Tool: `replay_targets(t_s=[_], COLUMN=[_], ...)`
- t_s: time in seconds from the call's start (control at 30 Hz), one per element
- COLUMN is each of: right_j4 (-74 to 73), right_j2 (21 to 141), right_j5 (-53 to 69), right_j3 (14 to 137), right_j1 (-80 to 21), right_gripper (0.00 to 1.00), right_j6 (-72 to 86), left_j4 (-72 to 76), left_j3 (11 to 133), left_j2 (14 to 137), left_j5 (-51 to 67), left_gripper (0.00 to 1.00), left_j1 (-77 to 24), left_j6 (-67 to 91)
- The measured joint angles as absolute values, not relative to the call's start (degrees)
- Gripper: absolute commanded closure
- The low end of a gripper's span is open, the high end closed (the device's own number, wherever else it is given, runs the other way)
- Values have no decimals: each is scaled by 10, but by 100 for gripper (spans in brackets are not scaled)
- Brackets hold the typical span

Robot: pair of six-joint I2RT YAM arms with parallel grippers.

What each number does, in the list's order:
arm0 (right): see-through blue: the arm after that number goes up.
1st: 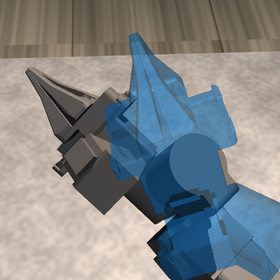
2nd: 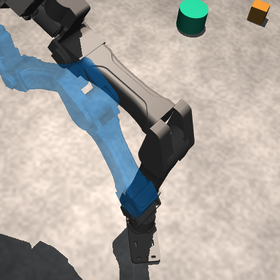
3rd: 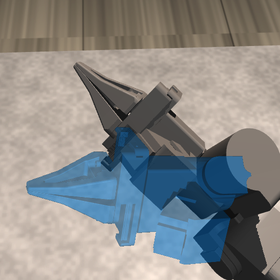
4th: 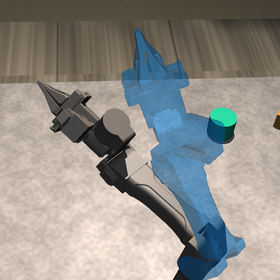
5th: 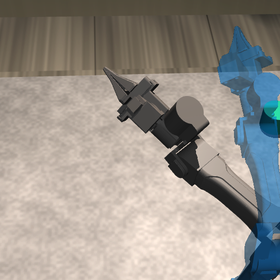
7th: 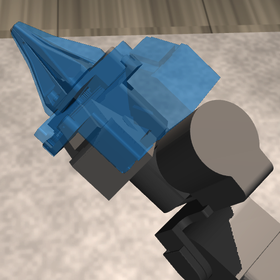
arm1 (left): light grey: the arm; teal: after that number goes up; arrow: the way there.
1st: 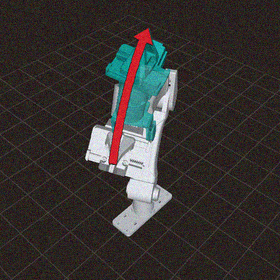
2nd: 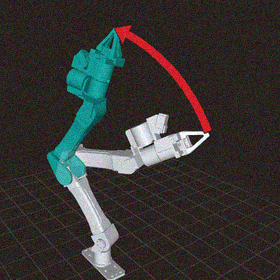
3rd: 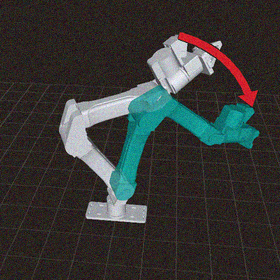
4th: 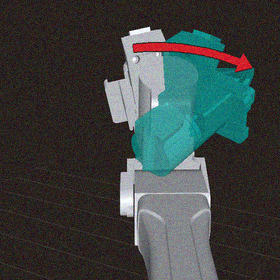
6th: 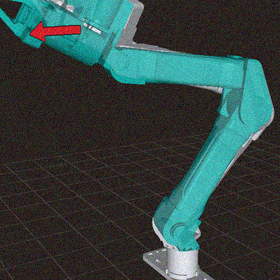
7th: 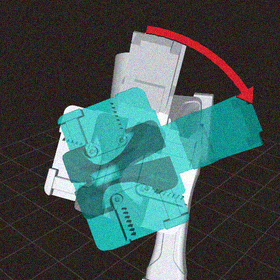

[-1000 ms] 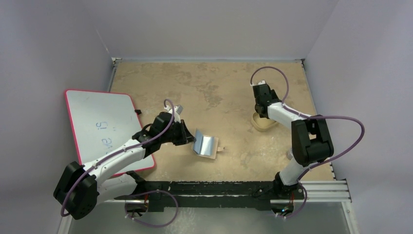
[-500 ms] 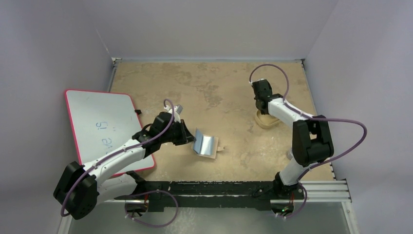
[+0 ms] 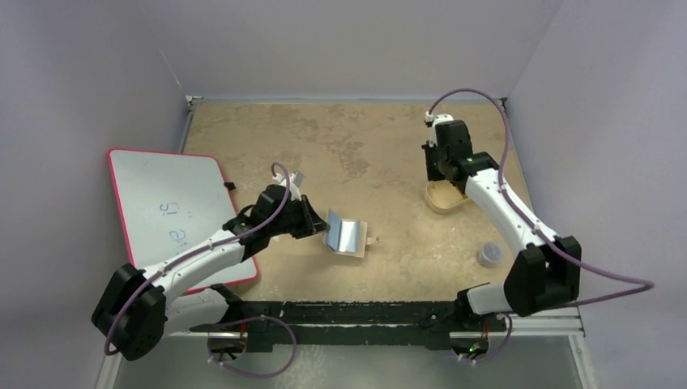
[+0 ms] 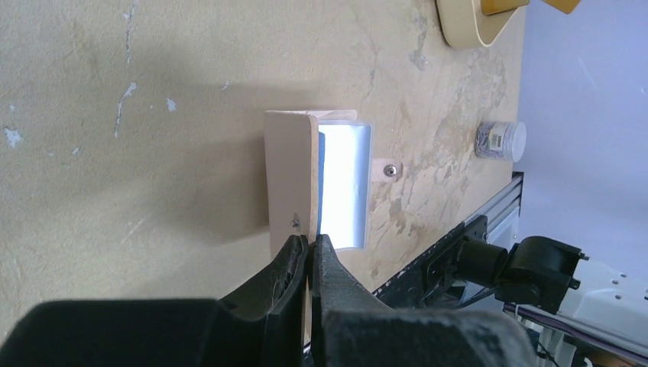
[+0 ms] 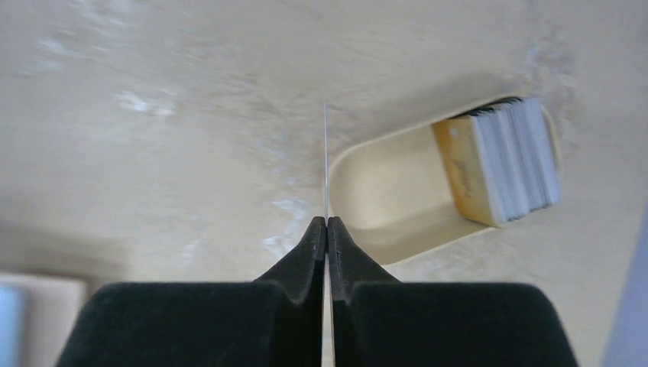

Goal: Put the credit cards into the card holder
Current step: Pick up the credit card from the storage box, then insert the credit card into the card holder.

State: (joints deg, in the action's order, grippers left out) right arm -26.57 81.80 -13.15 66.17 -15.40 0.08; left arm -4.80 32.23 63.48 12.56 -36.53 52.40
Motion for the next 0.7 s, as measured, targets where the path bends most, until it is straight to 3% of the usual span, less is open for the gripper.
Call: replay_targets(t_s=[0.3,0.7], right_j4=[-145,92], right_j2=[678,660], right_j5=[58,166], right_j3=[589,367], right_j1=[-182,-288], right_gripper=[100,100], right_j6=[196,430], left_j4=[25,108], left_j3=[312,266], left_j2=[673,730], left_j5=[120,95], left_gripper=[100,100], left_j1=[-365,-365], left_j6=[566,605])
